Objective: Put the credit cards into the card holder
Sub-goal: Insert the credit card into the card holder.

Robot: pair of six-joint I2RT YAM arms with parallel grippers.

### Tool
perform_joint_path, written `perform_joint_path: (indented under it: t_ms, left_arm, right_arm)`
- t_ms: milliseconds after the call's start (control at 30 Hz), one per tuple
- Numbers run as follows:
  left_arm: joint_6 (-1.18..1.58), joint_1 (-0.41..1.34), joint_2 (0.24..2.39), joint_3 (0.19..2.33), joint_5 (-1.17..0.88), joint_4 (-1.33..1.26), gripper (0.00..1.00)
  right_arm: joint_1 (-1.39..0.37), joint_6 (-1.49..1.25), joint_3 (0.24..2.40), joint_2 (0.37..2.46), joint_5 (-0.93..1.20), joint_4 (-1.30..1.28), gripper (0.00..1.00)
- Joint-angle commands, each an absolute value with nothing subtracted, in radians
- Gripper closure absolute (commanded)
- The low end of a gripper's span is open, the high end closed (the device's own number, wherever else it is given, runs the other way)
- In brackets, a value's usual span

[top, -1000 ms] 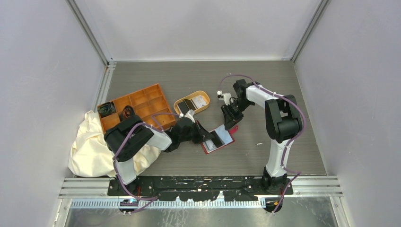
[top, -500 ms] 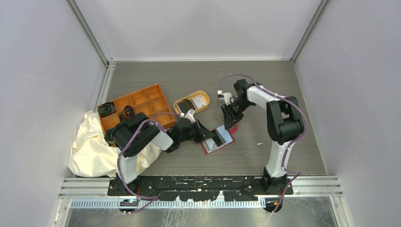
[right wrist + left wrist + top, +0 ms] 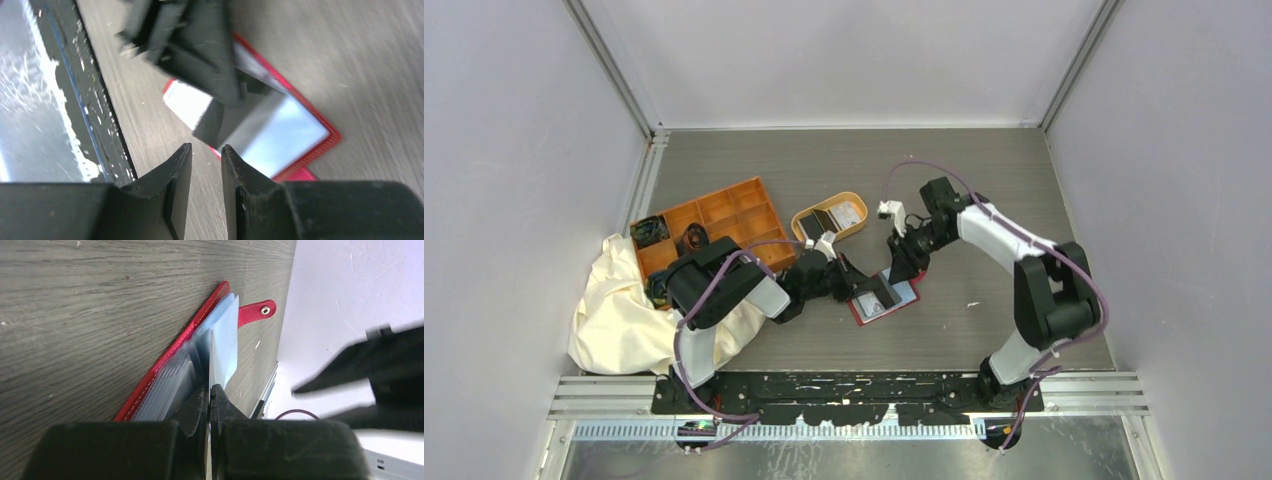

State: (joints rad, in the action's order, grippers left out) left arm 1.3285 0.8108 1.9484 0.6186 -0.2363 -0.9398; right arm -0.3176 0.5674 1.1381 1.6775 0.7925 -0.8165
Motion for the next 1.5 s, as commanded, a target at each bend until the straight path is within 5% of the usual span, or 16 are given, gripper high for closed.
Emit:
perform_joint_path:
  t_ms: [0,133,800,1467]
  left_arm:
    - [1.306,0.808,1.975,0.618,-0.251,-0.913,0.99]
    - [1.300,0.807,1.980,0.624,-0.275,-0.914,1.00]
    - [1.246,0.784,2.019,0.697,-0.374,-0.859,0.96]
    - [1.273,0.769,2.055,0.693,-0.409,-0.911,0.85]
  right_arm:
    - [-0.395,0.808,0.962,1.463,0.920,-0.644,0.66]
    - [-0.433,0.841,0.853,1.374,0.875,-0.493,0.68]
    - [-0.458,0.857,0.910,1.453,0.822,-0.570,0.72]
    - [-0.700,0.921,0.771,1.436,0.402,-0.284,0.74]
